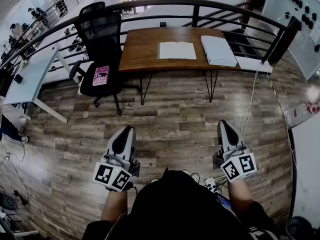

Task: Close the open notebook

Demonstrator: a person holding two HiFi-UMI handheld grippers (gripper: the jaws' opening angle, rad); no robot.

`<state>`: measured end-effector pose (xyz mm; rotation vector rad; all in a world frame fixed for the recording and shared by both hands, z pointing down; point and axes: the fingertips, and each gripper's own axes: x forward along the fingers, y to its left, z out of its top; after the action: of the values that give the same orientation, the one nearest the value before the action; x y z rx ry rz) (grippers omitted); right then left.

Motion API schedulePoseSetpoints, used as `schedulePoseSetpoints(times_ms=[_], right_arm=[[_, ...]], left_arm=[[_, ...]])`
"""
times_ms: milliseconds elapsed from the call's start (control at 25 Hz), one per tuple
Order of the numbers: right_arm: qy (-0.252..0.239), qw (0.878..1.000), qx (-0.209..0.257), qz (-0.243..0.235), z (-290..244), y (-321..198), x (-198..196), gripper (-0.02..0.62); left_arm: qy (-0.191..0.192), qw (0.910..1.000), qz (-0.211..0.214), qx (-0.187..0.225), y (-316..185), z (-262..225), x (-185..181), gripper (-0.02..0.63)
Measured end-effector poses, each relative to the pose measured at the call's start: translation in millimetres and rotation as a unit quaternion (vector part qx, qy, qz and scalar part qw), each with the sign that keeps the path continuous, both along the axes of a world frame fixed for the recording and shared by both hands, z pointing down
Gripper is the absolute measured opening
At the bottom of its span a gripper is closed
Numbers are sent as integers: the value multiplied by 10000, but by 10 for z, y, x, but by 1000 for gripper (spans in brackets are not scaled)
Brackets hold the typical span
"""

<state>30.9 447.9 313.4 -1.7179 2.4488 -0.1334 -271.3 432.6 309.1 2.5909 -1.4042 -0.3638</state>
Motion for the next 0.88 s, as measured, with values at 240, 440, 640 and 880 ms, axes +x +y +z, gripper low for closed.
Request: schedulePoseSetpoints(times_ms=[240, 440, 640, 880], right_arm=[[-62, 9999, -75, -26, 73, -9, 64, -6], [-117, 9998, -180, -39, 87, -27, 92, -6], [-117, 9994, -301, -147, 138, -29, 26, -5], [-285, 9982, 65, -521, -7, 34, -21, 369]], left_arm=[[-38, 10000, 46, -65, 8, 64, 110, 41], [-26, 9999, 36, -149, 0, 79, 147, 40], [-47, 9996, 21, -281, -32, 147, 204, 41], [-282, 9994, 4, -181, -49, 139, 381, 268]])
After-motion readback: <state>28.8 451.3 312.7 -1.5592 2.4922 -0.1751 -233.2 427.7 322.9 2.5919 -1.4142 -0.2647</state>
